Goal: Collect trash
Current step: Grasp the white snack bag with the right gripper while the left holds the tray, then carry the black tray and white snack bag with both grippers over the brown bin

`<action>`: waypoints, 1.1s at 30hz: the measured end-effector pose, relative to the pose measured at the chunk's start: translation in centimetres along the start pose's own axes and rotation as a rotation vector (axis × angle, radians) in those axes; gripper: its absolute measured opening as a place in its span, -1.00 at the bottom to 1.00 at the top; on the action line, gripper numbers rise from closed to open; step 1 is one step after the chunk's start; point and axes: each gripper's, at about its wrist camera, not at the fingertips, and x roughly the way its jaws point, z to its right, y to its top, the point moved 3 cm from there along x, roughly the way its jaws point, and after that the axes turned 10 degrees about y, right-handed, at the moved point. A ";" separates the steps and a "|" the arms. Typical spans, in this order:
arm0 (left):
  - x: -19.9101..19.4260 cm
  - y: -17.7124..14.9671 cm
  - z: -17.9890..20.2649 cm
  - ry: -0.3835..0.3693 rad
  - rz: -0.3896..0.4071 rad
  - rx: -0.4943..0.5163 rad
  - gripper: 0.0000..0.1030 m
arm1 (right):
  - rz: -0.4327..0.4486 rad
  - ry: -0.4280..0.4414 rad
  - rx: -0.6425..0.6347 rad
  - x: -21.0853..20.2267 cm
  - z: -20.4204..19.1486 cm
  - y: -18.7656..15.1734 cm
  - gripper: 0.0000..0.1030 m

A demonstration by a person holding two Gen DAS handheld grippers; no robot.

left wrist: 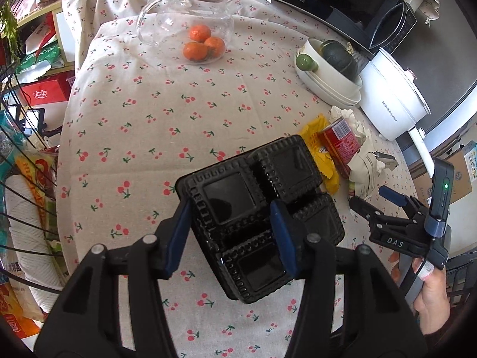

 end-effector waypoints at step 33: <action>-4.1 -4.3 8.9 -0.121 0.035 0.126 0.07 | 0.097 -0.015 -0.050 -13.1 3.4 -7.7 0.21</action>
